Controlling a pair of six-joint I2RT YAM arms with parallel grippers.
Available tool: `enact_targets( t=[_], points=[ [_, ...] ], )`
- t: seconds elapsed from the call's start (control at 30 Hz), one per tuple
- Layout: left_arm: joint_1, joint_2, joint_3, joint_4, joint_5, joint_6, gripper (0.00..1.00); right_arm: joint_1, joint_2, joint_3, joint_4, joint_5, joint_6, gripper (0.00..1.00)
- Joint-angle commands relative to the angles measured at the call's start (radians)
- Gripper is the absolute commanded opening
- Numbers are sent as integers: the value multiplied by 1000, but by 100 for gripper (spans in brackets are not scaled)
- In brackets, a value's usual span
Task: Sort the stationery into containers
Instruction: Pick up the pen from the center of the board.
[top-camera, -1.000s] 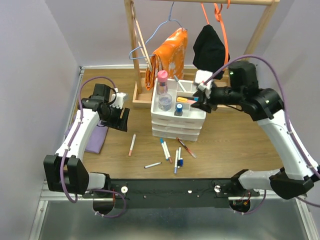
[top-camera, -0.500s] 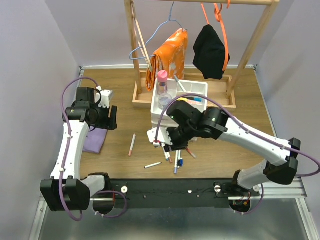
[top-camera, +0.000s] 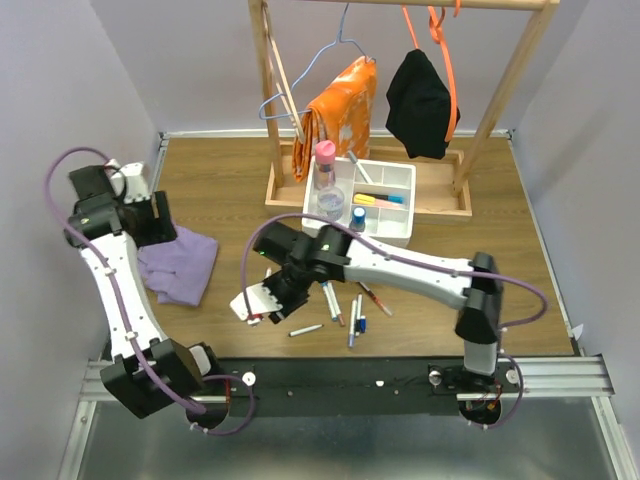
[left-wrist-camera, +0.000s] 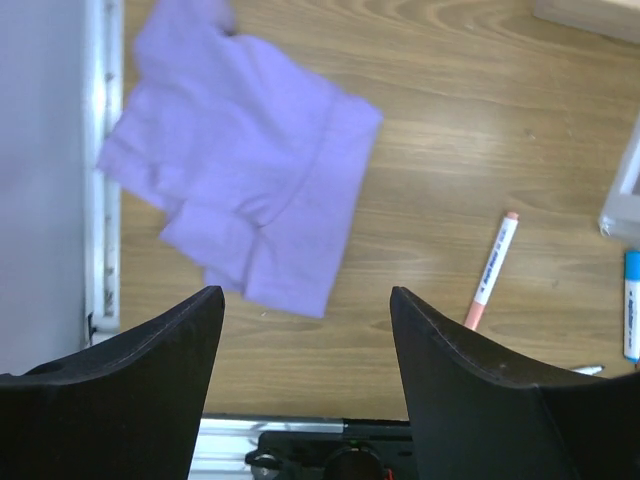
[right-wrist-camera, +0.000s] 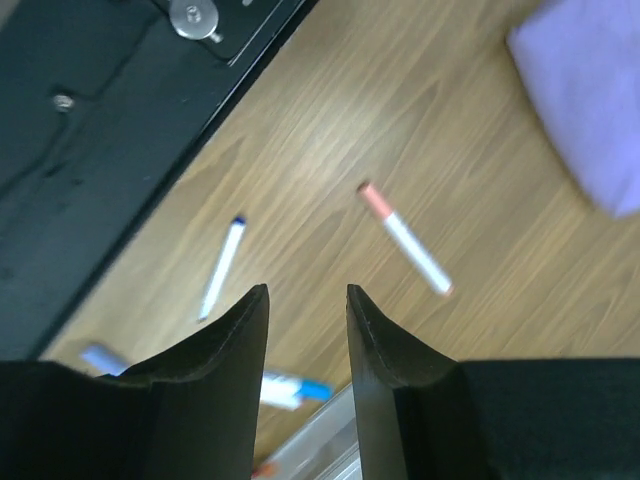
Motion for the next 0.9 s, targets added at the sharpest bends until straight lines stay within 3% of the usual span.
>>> enact_targets(
  t=[0.0,0.1,0.23,0.53,0.7,0.87],
  points=[
    [227,19,61,-94,169,52,77,3,178,161,-112,-57,-330,45],
    [330,38,71,-115,237,41,77,3,231,154,-89,-33,-431,45],
    [366,18,52,-97,274,38,77,-3,317,198,-116,-31,-516,45],
    [378,-4,49,-144,286,88,78,-64,526,417,-49,-31,-475,45],
    [390,12,88,-157,303,95,78,-107,655,574,-135,-25,-511,44],
    [404,16,94,-155,317,79,79,-136,689,586,-156,-27,-535,41]
  ],
)
